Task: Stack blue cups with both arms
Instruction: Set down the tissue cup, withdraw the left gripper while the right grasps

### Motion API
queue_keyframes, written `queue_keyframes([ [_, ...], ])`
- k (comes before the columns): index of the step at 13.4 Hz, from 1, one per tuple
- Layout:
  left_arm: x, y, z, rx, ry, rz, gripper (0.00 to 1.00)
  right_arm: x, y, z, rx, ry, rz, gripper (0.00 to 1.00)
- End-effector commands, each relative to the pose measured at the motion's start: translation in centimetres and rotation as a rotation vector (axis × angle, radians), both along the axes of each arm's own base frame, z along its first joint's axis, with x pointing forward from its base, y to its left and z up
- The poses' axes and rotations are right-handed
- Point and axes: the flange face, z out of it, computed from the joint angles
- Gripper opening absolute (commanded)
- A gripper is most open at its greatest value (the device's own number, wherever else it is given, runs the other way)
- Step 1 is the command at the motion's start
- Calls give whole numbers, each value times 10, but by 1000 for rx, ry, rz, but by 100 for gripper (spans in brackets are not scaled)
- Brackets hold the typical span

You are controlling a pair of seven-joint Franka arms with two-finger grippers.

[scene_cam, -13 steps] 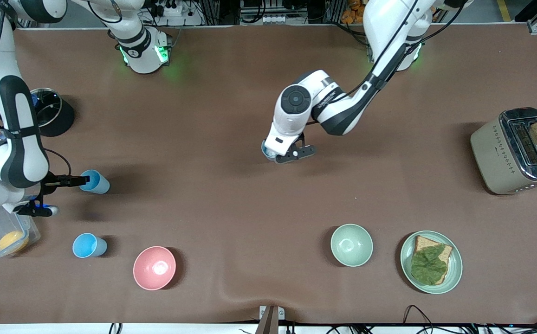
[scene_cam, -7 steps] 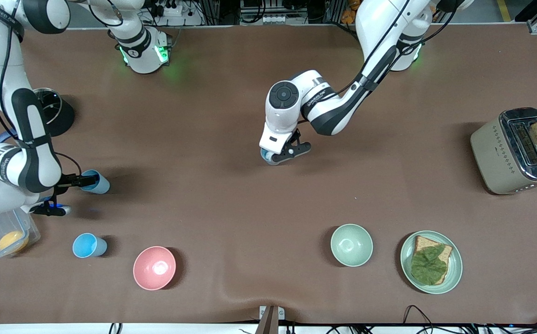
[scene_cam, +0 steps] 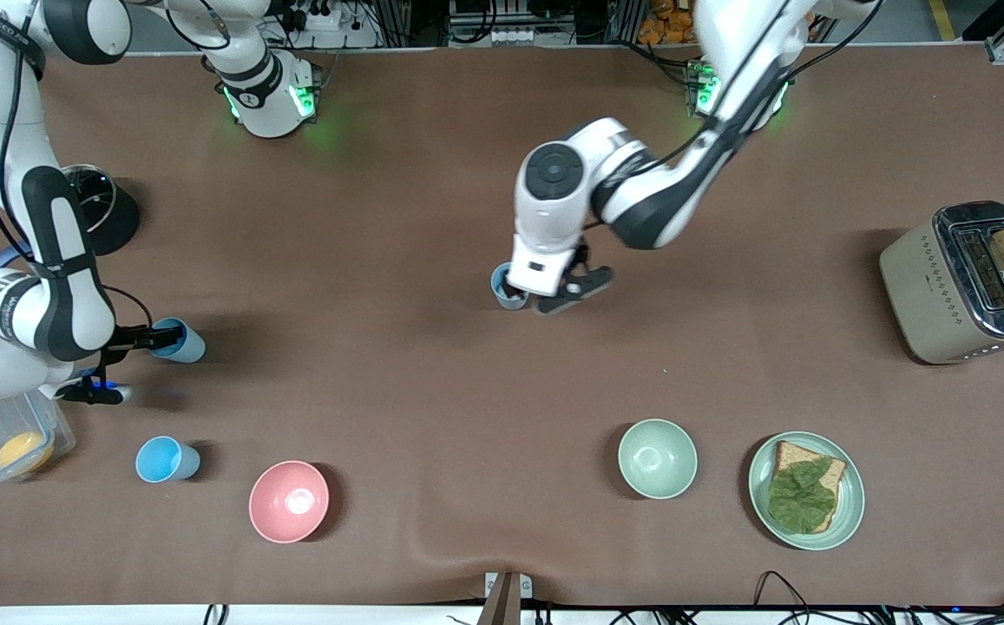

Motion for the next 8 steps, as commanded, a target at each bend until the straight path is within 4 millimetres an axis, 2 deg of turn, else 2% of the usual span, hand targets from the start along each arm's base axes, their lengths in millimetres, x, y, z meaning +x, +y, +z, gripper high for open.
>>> queue_keyframes([
  [1, 20, 57, 66, 44, -50, -44, 100, -2, -5, 8, 6, 10, 10, 0],
  [6, 82, 178, 143, 92, -22, -230, 100, 3, 2, 21, -13, 27, 20, 0],
  [8, 100, 223, 162, 95, -19, -307, 100, 9, 10, 29, -30, 20, 2, 0],
])
